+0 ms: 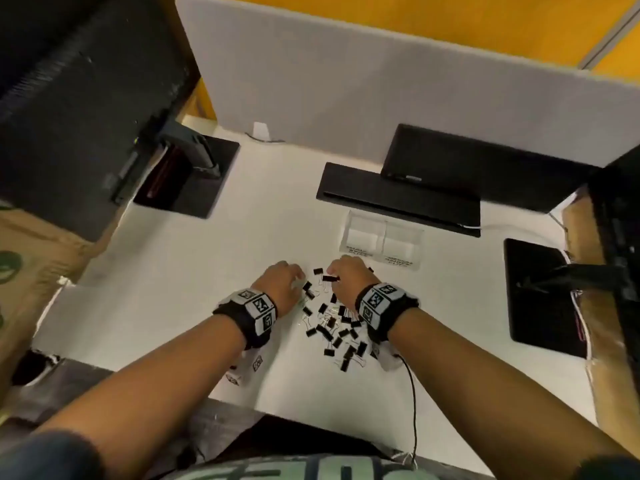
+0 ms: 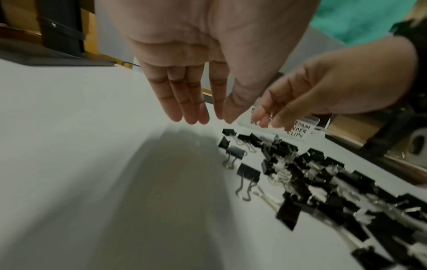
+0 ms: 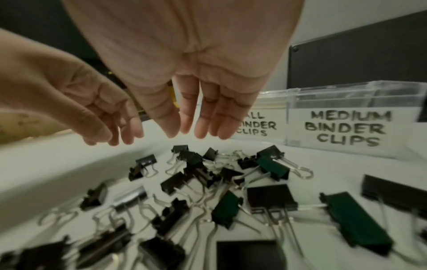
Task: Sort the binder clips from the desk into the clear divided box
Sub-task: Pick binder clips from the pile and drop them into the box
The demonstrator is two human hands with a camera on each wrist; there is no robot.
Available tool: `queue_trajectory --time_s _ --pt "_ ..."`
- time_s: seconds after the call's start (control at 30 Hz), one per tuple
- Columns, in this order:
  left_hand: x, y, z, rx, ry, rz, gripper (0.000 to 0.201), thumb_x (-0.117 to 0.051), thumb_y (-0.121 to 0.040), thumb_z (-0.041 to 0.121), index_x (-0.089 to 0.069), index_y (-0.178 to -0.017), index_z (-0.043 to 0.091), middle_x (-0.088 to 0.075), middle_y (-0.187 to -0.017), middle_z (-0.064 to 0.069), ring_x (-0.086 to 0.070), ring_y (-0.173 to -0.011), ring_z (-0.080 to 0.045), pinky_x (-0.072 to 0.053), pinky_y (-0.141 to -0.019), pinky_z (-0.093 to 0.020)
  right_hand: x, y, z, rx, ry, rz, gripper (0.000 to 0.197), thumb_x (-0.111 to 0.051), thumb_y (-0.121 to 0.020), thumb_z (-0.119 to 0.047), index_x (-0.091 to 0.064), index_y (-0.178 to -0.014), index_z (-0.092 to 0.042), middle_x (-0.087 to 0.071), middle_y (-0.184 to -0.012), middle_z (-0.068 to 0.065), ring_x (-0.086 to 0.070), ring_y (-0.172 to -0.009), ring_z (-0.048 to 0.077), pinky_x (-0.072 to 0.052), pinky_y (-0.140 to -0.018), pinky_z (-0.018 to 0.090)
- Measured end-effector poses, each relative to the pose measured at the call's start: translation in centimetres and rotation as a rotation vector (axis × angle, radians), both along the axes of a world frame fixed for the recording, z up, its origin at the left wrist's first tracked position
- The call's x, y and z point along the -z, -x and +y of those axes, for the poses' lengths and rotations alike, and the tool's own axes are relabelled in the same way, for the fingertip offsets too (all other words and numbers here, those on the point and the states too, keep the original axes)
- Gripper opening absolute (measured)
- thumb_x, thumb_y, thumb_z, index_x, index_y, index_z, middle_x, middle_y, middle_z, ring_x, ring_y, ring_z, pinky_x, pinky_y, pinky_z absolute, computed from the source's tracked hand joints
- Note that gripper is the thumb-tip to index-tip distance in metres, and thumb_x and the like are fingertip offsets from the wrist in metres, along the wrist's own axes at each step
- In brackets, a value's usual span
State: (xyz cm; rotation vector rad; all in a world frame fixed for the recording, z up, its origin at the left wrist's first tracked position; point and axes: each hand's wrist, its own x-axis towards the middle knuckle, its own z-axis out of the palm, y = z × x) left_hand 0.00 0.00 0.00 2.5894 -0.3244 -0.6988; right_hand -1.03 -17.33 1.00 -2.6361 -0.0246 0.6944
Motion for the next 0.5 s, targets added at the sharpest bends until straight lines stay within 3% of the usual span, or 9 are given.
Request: queue_trajectory --time_s 0.27,0.37,0.5 --pt "1.7 -0.5 -1.3 0.104 -0.115 0.011 0.037 -0.056 -0.087 0.011 -0.057 -0.124 0.018 -0.053 -0.117 -0.007 -0.056 -0.106 -0.027 -0.052 -0.088 -0.042 2.3 -1.2 1.2 -0.114 0.199 -0.09 0.037 -0.057 -0.09 -0.026 -0.056 -0.122 -0.007 -0.05 -0.127 0.009 -0.04 -0.124 0.027 -0.044 -0.098 0.038" --pt "2.1 -0.5 -1.4 0.14 -0.128 -0.008 0.038 -0.055 -0.087 0.009 -0.059 -0.123 0.018 -0.053 -0.112 -0.008 -0.057 -0.1 -0.027 -0.054 -0.083 -0.04 2.7 -1.1 1.1 -0.145 0.223 -0.124 0.036 -0.058 -0.09 -0.027 -0.056 -0.121 -0.008 -0.052 -0.126 0.008 -0.042 -0.122 0.027 -0.041 -0.099 0.036" --pt "2.1 -0.6 -1.5 0.199 -0.126 -0.043 0.036 -0.054 -0.089 0.014 -0.058 -0.124 0.023 -0.053 -0.113 -0.007 -0.056 -0.104 -0.026 -0.051 -0.08 -0.036 2.9 -1.2 1.2 -0.093 0.22 -0.109 0.038 -0.062 -0.088 -0.032 -0.056 -0.119 -0.009 -0.053 -0.125 0.008 -0.043 -0.121 0.026 -0.04 -0.098 0.035"
